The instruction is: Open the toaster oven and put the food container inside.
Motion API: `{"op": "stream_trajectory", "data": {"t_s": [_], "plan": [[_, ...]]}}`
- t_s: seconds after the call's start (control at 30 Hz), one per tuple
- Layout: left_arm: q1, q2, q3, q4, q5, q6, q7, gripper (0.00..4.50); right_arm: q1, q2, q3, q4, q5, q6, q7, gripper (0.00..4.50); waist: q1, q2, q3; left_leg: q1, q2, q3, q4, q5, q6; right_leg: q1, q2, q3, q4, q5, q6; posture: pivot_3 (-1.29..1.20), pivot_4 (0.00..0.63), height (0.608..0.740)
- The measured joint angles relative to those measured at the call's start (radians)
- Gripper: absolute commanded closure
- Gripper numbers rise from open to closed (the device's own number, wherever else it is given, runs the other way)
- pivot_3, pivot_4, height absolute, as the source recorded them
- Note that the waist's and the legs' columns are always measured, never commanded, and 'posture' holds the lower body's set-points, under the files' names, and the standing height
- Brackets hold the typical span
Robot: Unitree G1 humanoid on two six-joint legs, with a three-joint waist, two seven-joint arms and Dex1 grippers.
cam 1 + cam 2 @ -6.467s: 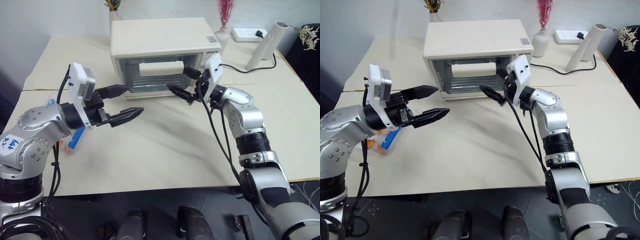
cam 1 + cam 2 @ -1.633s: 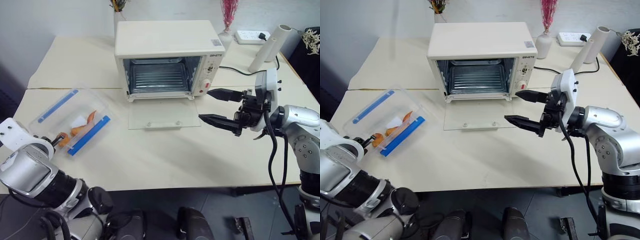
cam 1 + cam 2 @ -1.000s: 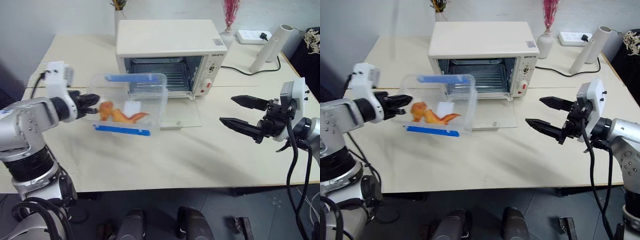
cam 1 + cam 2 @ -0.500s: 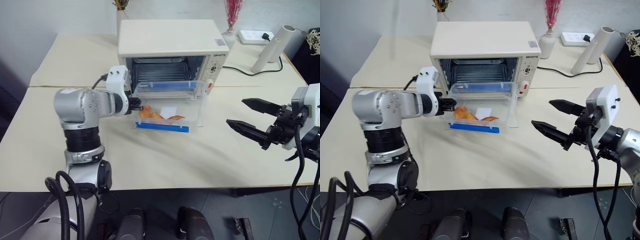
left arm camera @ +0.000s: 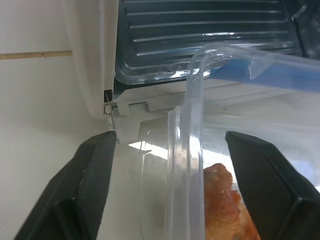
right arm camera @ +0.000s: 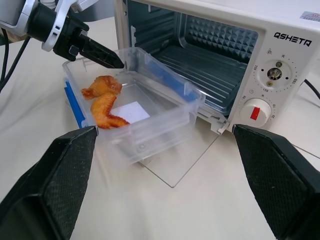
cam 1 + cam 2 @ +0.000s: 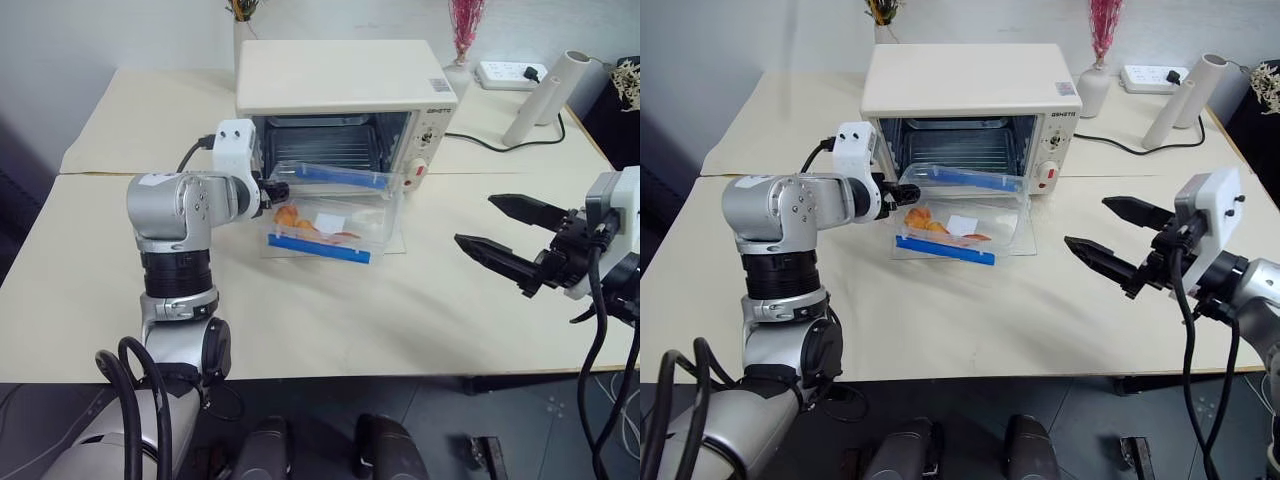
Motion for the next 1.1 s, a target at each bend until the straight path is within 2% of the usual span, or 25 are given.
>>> {"op": "stream_trajectory", "data": {"t_s": [0.2,0.37,0.43,0.47,0.5,0.53,0.6,0.7,0.8,0.87,0.9,1.1], "plan": [[-0.002,0.017,0.103,-0.106,-0.047,-0.012,-0.033,0.88,-0.005,-0.010,0.022,0.027,-0.018,0.000,0.008,0.00,0.000,0.000,0.000,0.000,0.000,0.000,0.000,0.000,0.000,0.000,0.000,0.000,0.000,0.000,0.000,0.00,0.150,0.740],[-0.058,0.023,0.257,-0.153,-0.141,-0.026,-0.093,0.88,-0.031,-0.027,0.023,0.027,-0.018,0.002,0.012,0.00,-0.001,0.000,0.000,0.000,0.000,0.000,0.000,0.000,0.000,0.000,0.000,0.000,0.000,0.000,0.000,0.00,0.150,0.740],[-0.058,0.073,0.313,-0.155,-0.234,-0.023,-0.186,1.26,-0.045,-0.033,0.025,0.027,-0.004,0.009,0.016,0.00,-0.001,0.000,0.000,0.000,0.000,0.000,0.000,0.000,0.000,0.000,0.000,-0.001,0.000,0.000,0.000,0.00,0.150,0.740],[-0.049,0.123,0.338,-0.155,-0.294,-0.020,-0.262,1.49,-0.052,-0.037,0.026,0.026,0.016,0.020,0.020,0.38,-0.003,0.000,0.000,0.000,0.000,0.000,0.000,0.000,0.000,0.000,0.000,-0.001,0.000,0.000,0.000,0.00,0.150,0.740],[-0.022,0.188,0.343,-0.157,-0.367,-0.013,-0.354,1.79,-0.057,-0.042,0.026,0.021,0.042,0.030,0.026,0.58,-0.008,0.000,0.000,0.000,0.001,0.000,-0.001,0.000,0.000,-0.001,0.001,0.000,0.000,0.000,0.000,0.00,0.150,0.740],[0.027,0.277,0.343,-0.161,-0.465,0.001,-0.482,2.08,-0.059,-0.048,0.023,0.015,0.082,0.047,0.036,0.88,-0.015,0.000,0.000,0.001,0.002,0.000,-0.002,0.000,-0.001,-0.002,0.001,0.001,0.000,0.000,0.000,0.00,0.150,0.740],[0.090,0.354,0.333,-0.163,-0.562,0.015,-0.622,2.70,-0.058,-0.054,0.021,0.006,0.125,0.068,0.045,1.57,-0.019,0.000,0.000,0.001,0.002,0.000,-0.002,0.000,-0.001,-0.002,0.001,0.000,0.001,0.000,-0.001,0.00,0.150,0.740],[0.271,0.554,0.200,-0.205,-0.668,-0.031,-0.874,3.60,-0.062,-0.057,0.040,-0.047,0.207,0.100,0.045,2.59,-0.021,0.000,0.000,0.001,0.002,0.000,-0.001,0.000,-0.001,-0.001,0.001,0.001,0.001,0.000,-0.001,0.00,0.150,0.740],[0.389,0.663,0.068,-0.249,-0.674,-0.144,-1.040,4.50,-0.062,-0.057,0.094,-0.091,0.262,0.120,0.036,3.66,-0.007,0.000,0.000,0.001,0.001,0.000,0.000,0.000,-0.001,0.001,0.001,0.001,-0.001,-0.001,-0.001,0.00,0.150,0.740],[0.466,0.741,-0.038,-0.297,-0.627,-0.294,-1.142,4.50,-0.065,-0.041,0.158,-0.118,0.274,0.123,0.021,4.31,-0.003,0.000,0.000,0.002,0.001,0.000,0.000,0.000,0.000,0.002,0.001,0.001,-0.003,-0.001,-0.001,0.00,0.150,0.740],[0.492,0.760,-0.083,-0.309,-0.598,-0.358,-1.173,4.50,-0.066,-0.025,0.196,-0.126,0.272,0.123,0.010,4.47,-0.002,0.000,0.000,0.002,0.001,0.000,0.000,0.000,0.000,0.003,0.001,0.001,-0.003,-0.001,-0.001,0.00,0.150,0.740],[0.487,0.737,-0.293,-0.254,-0.417,-0.629,-1.202,4.50,-0.109,0.070,0.405,-0.097,0.144,0.106,-0.046,4.47,-0.001,0.000,0.000,0.001,0.001,0.000,0.000,0.000,0.001,0.002,0.002,0.001,-0.003,-0.001,-0.001,0.00,0.150,0.740]]}}
